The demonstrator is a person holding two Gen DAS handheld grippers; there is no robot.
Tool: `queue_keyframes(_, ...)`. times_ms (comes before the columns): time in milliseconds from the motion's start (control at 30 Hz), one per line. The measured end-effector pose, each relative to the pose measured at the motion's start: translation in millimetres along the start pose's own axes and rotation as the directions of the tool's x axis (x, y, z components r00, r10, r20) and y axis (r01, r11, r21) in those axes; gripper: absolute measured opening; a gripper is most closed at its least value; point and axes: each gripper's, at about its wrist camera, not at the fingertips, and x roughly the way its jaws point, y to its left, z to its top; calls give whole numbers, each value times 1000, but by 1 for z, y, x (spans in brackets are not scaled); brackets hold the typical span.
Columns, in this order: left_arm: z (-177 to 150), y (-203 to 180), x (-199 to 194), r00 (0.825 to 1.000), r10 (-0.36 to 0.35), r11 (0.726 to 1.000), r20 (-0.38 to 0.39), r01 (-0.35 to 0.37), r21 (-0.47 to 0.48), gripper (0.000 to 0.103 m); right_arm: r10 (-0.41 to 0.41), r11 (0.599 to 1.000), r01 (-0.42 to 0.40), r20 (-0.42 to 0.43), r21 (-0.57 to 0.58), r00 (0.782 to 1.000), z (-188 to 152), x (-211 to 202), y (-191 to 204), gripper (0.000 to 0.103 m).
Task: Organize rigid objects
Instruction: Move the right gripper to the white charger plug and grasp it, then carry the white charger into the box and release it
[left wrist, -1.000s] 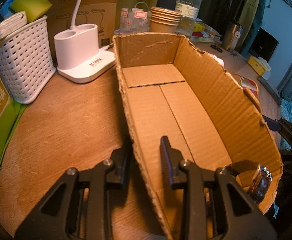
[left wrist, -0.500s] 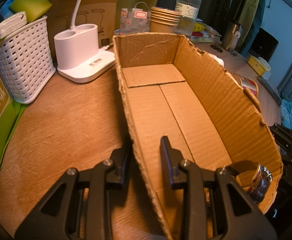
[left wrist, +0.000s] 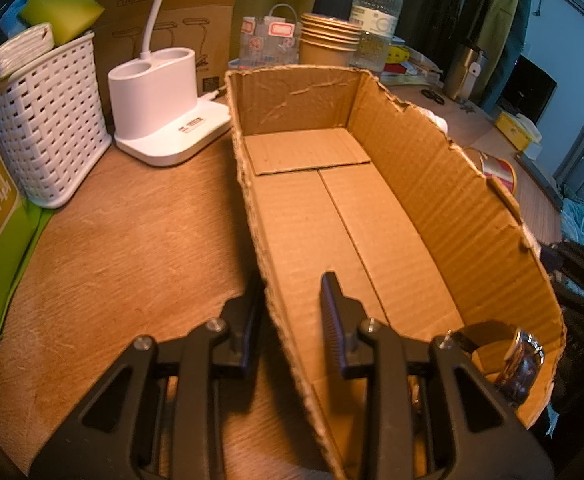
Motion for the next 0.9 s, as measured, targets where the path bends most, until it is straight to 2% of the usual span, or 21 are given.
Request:
queue_keyframes(500,0,0,0,1000,0,1000,0,0,0,31,58,998,-53,147,-33,987,32,-47,20,23)
queue_keyframes(900,0,0,0,1000,0,1000,0,0,0,31,131,988,-116,165,-100,977,43,-47,51,23)
